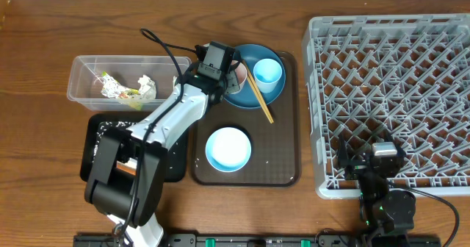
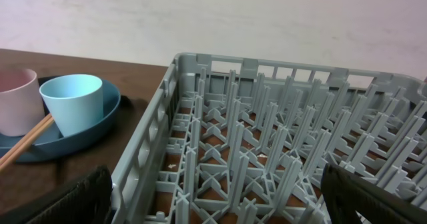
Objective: Sort waste into correct bins and load items into the dishwasher rack
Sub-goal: 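Lower and close the left gripper on the pink cup rim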
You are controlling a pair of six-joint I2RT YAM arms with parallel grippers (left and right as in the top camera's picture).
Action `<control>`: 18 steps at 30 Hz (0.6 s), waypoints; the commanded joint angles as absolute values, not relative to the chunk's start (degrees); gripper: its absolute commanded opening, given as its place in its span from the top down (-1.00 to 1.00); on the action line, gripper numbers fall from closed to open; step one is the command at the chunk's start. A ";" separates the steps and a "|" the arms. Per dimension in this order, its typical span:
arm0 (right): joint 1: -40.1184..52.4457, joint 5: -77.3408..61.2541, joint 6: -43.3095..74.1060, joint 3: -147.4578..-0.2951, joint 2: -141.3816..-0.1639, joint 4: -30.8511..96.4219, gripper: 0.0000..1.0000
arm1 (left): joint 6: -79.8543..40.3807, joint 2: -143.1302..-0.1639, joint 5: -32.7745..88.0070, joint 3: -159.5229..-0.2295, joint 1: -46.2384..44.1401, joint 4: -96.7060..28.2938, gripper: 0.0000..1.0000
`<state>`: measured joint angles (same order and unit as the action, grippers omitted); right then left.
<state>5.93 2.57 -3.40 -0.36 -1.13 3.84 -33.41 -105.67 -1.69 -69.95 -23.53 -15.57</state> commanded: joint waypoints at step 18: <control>7.53 2.98 -3.92 -0.30 -1.23 4.08 -0.98 | -33.50 -98.94 -2.15 -69.67 -20.80 -16.56 0.88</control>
